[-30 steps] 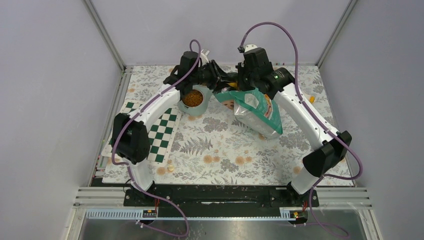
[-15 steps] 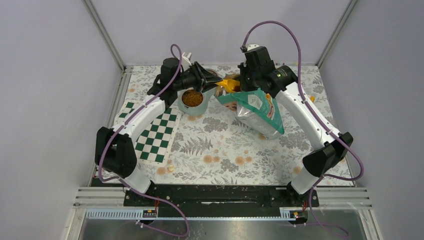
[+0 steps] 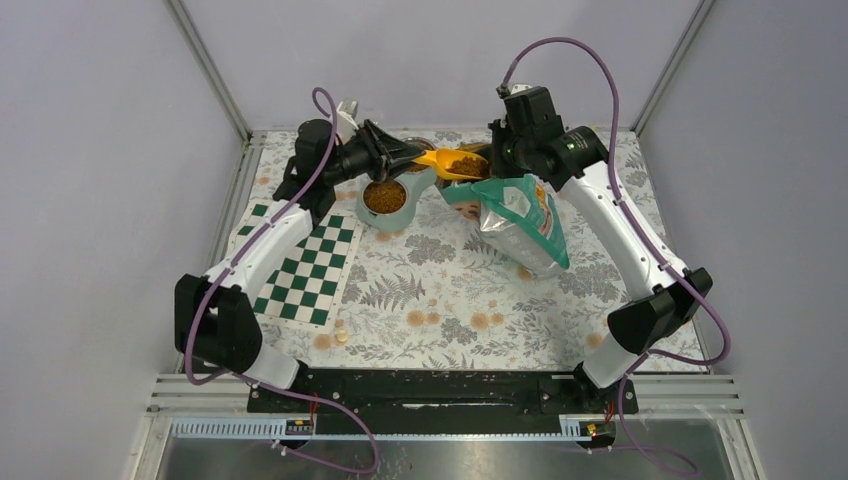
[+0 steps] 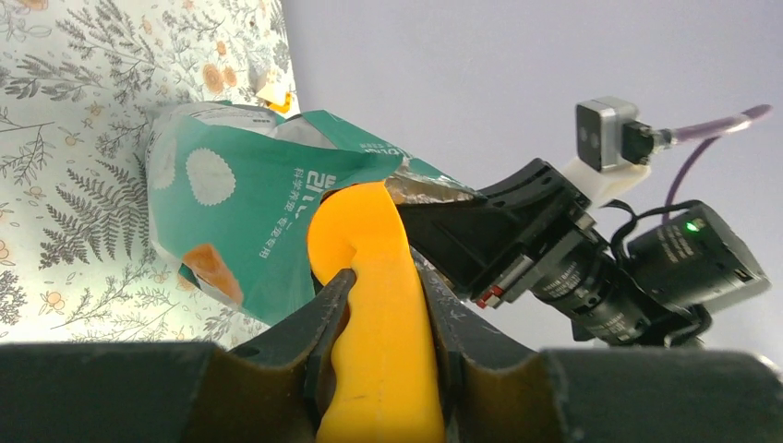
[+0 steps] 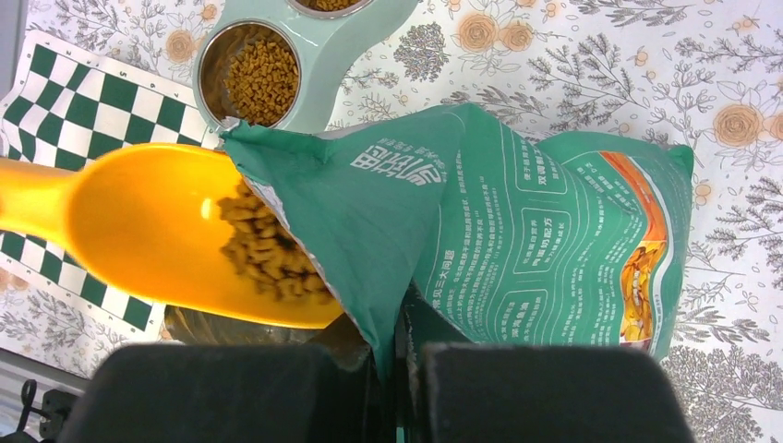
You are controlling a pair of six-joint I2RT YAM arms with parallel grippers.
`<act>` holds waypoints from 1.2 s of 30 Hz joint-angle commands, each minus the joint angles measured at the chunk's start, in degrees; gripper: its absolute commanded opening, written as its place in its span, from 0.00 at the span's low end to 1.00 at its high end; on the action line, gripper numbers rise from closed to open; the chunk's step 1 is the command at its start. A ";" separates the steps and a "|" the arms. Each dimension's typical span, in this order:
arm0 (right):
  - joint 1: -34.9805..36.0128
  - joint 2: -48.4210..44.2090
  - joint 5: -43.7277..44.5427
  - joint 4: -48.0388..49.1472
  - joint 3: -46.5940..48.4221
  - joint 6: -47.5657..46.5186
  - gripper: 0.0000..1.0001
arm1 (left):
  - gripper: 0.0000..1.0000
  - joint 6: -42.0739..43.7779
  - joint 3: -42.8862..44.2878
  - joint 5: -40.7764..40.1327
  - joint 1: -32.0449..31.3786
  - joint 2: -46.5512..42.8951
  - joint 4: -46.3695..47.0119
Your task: Serve the pet food
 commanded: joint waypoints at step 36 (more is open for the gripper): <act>-2.63 -4.21 -4.95 0.54 1.93 3.20 0.00 | 0.00 34.47 9.33 -4.99 -0.19 -7.23 -11.94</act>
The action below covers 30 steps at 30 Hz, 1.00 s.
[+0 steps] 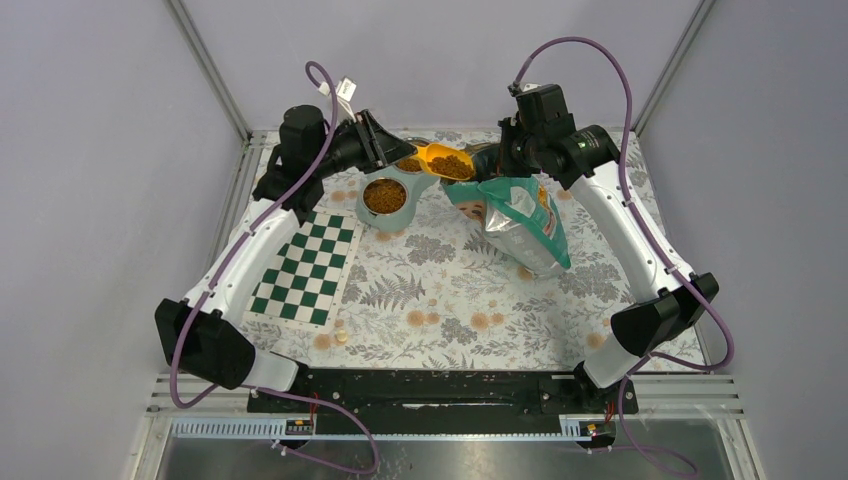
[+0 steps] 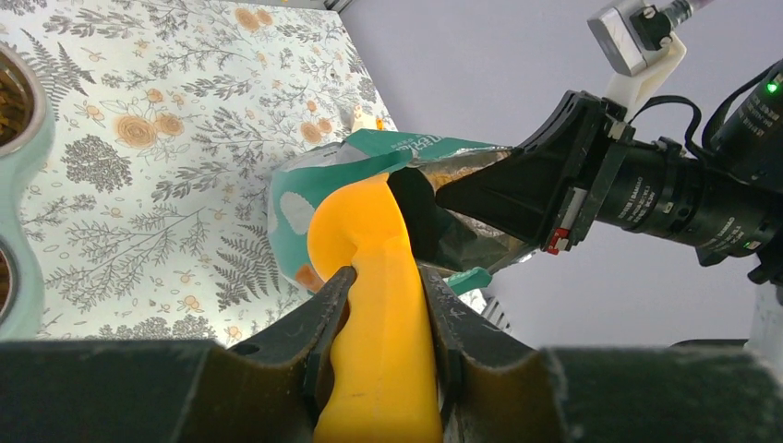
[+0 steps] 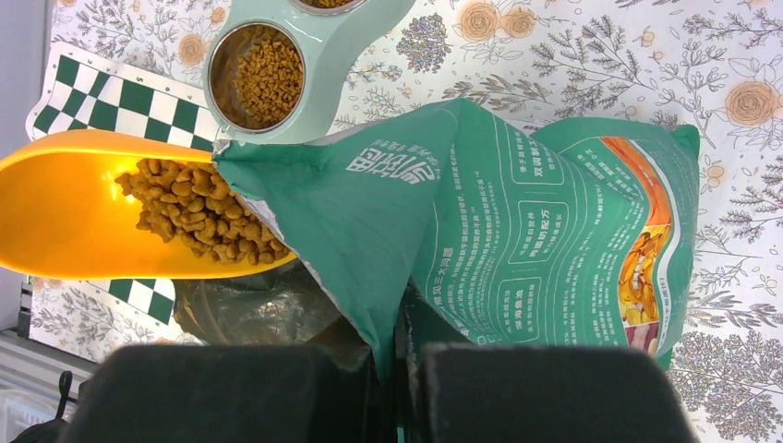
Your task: Serve the pet food
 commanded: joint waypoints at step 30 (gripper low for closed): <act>-0.27 -1.45 -3.59 1.99 3.27 3.93 0.00 | 0.00 -27.24 -12.28 12.62 6.09 1.40 32.19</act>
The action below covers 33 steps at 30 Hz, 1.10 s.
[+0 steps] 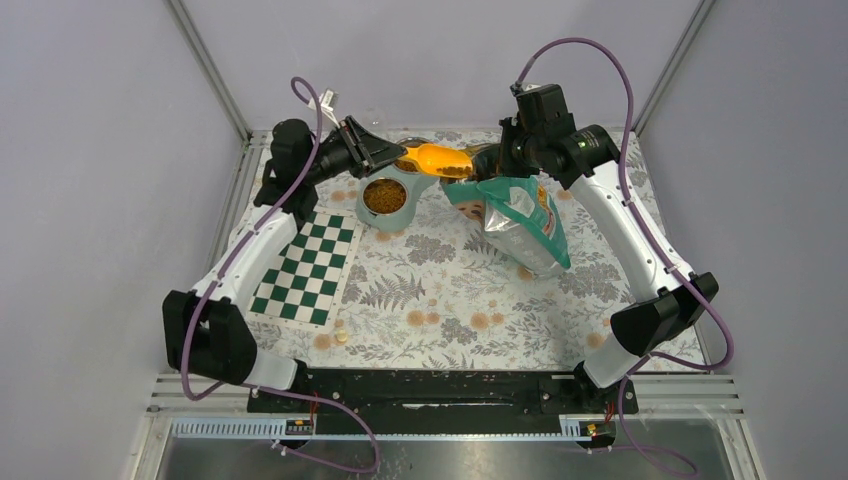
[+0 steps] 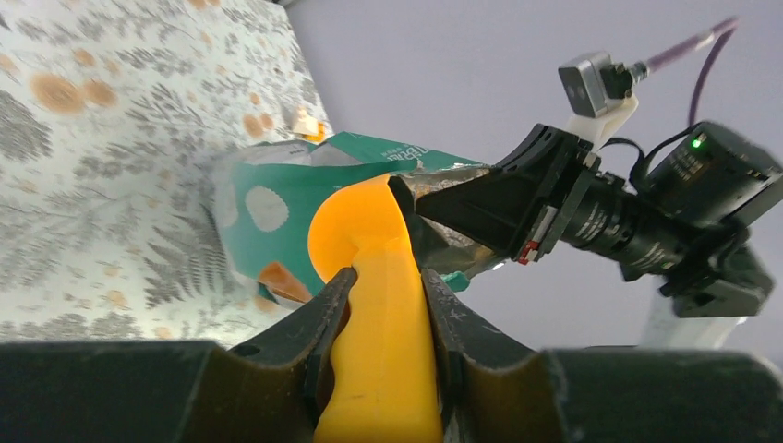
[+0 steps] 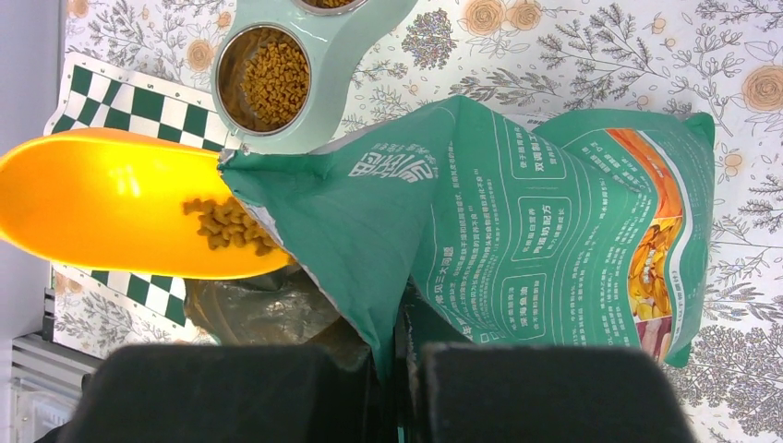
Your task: Serve the pet food
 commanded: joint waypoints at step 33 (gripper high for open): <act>-2.88 -3.19 -3.97 2.14 3.28 2.04 0.00 | 0.00 -38.24 -22.07 -7.55 12.43 -1.23 52.19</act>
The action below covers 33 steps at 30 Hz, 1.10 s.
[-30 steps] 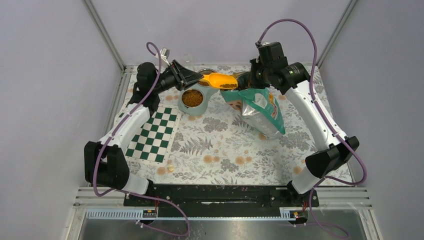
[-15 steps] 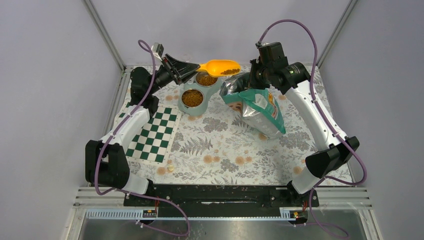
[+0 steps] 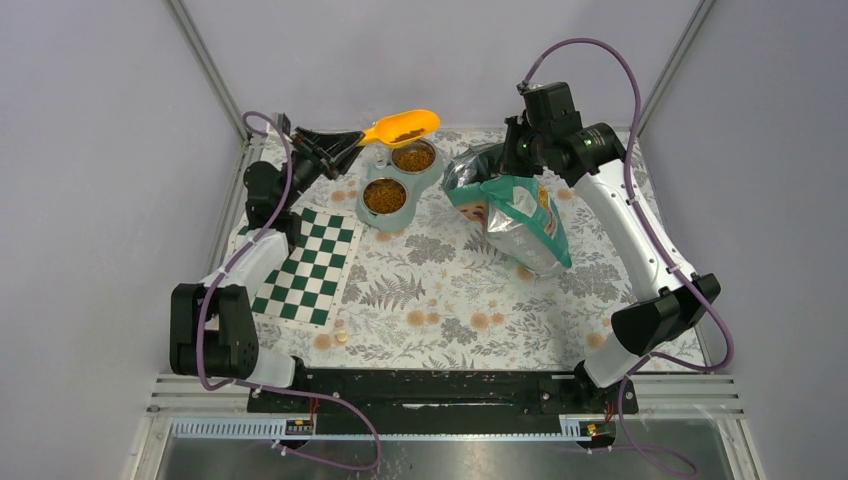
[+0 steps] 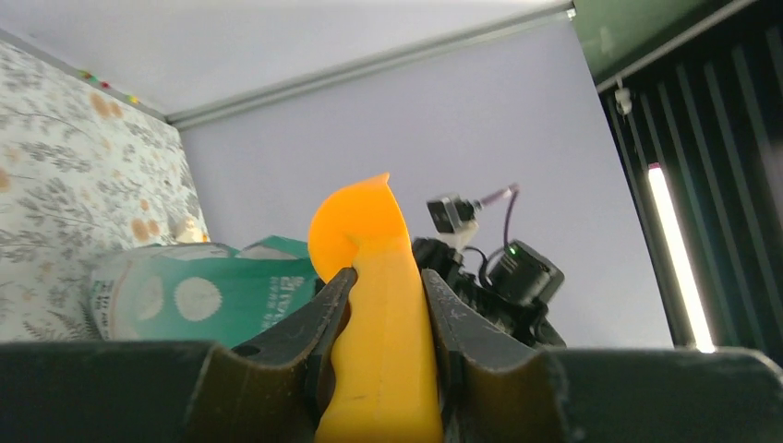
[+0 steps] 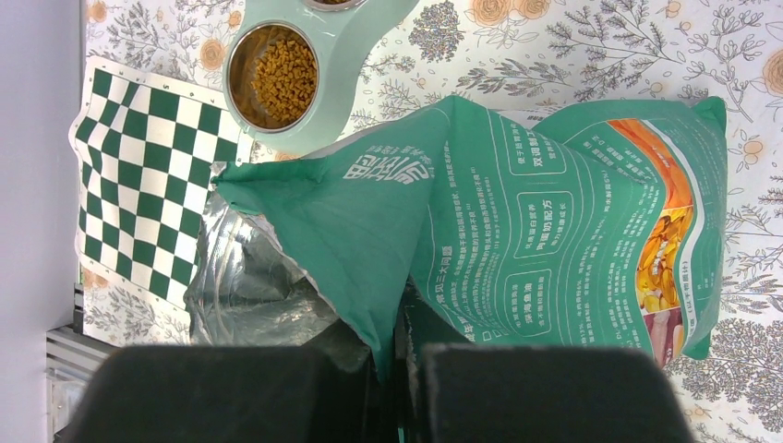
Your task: Serve the pet food
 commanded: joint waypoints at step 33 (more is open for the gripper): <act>-3.47 -3.03 -2.68 2.95 2.03 -0.27 0.00 | 0.00 52.38 5.73 -26.81 2.95 -4.26 -53.32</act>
